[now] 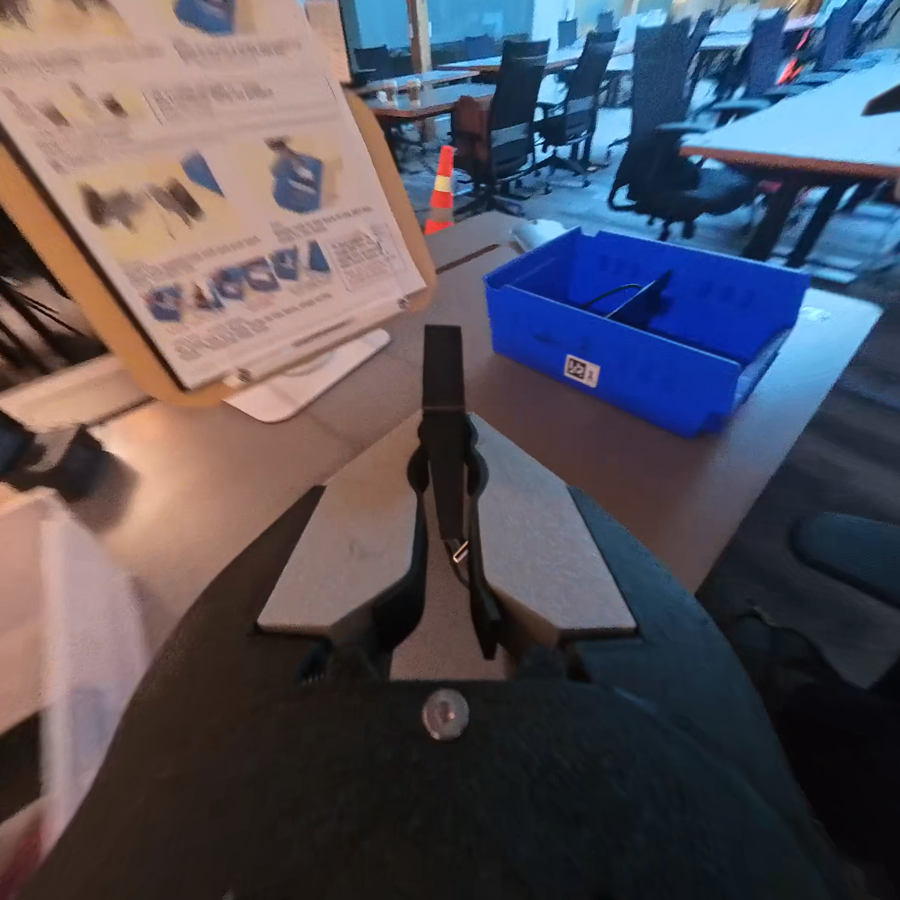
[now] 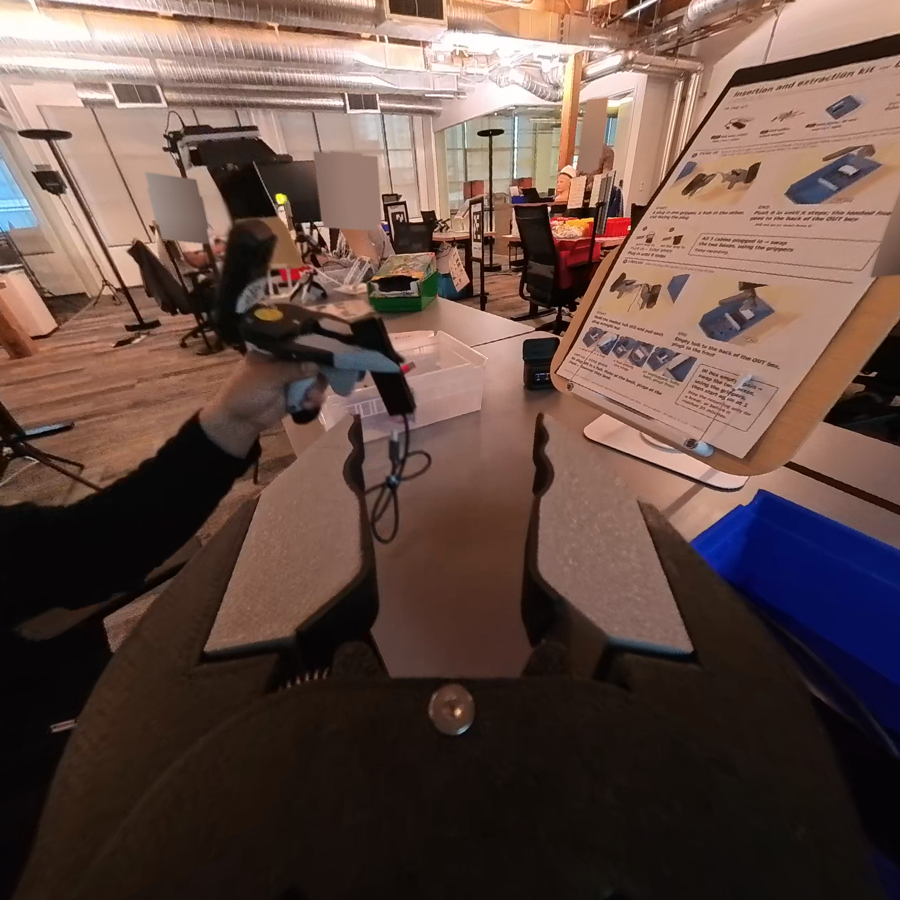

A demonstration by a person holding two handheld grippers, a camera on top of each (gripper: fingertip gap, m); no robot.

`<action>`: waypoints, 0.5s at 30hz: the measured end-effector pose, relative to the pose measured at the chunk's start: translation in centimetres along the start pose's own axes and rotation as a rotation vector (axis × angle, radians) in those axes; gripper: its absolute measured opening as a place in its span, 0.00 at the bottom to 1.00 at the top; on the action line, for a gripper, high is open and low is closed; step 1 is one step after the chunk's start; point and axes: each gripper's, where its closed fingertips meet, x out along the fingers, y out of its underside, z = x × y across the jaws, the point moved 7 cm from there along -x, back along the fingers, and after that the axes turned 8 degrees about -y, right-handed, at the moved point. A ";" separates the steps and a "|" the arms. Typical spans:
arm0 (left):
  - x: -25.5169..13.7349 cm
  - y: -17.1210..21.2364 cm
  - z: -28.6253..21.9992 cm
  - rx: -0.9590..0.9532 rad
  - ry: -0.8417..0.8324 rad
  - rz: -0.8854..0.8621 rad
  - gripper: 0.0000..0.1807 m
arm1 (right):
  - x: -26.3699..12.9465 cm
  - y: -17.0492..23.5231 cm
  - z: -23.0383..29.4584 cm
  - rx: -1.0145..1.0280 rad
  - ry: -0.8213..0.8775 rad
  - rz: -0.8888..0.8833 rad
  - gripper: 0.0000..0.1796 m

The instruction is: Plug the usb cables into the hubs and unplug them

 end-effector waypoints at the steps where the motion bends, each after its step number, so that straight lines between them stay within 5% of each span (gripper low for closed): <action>1: 1.2 1.0 0.2 -0.059 0.022 0.003 0.05 | 0.3 0.2 -0.1 0.004 -0.001 0.010 0.38; 7: 5.5 6.7 4.4 -0.143 -0.157 0.077 0.06 | 1.9 1.4 -0.6 -0.002 0.022 0.090 0.38; 10: 4.7 9.0 6.8 -0.146 -0.279 0.171 0.26 | 2.3 2.0 -1.3 -0.001 0.049 0.113 0.38; 15: 1.4 6.5 8.8 -0.187 -0.315 0.151 0.36 | 3.2 2.6 -2.1 0.028 0.044 0.106 0.37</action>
